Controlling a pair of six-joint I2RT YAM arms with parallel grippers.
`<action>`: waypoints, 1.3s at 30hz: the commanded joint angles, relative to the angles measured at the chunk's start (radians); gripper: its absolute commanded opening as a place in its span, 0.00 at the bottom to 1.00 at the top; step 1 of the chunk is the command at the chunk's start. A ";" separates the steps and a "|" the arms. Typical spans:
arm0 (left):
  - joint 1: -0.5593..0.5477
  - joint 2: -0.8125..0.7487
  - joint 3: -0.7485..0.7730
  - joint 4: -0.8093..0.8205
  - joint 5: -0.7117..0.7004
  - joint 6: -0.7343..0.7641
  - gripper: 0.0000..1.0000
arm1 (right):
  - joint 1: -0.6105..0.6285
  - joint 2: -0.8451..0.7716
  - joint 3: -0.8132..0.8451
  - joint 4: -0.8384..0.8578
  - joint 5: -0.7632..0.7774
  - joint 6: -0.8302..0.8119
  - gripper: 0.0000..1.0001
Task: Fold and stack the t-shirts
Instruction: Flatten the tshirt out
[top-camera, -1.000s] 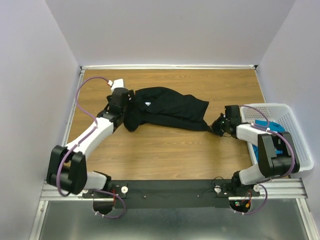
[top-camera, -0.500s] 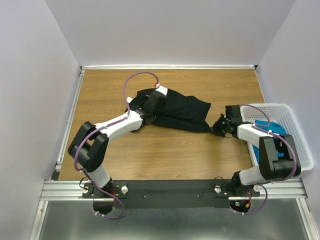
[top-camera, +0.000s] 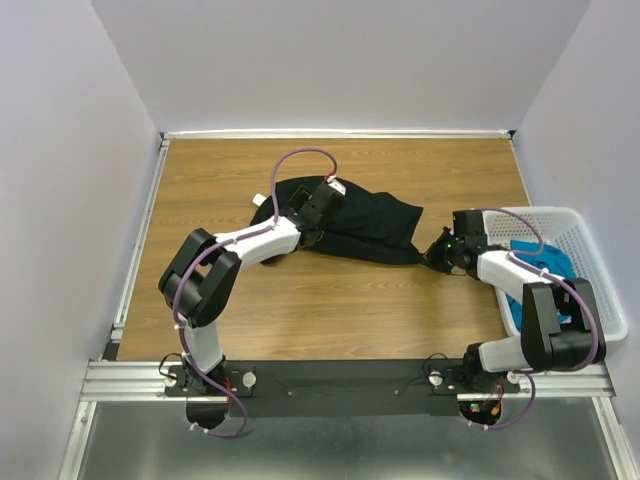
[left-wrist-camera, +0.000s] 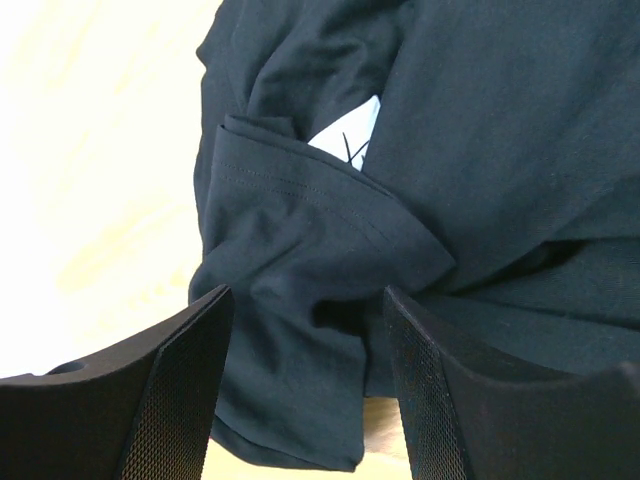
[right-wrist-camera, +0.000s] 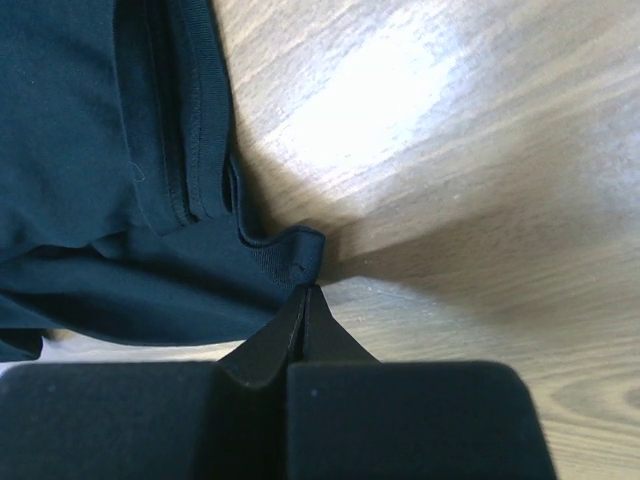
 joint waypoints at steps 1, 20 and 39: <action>-0.003 0.040 0.017 0.009 -0.059 0.046 0.69 | -0.006 -0.034 -0.017 -0.035 0.023 -0.004 0.01; 0.015 0.114 0.081 0.072 -0.119 0.042 0.14 | -0.006 -0.040 -0.002 -0.060 0.035 -0.021 0.01; 0.658 -0.639 -0.268 -0.155 0.010 -0.690 0.00 | -0.032 -0.101 0.169 -0.187 0.256 -0.095 0.01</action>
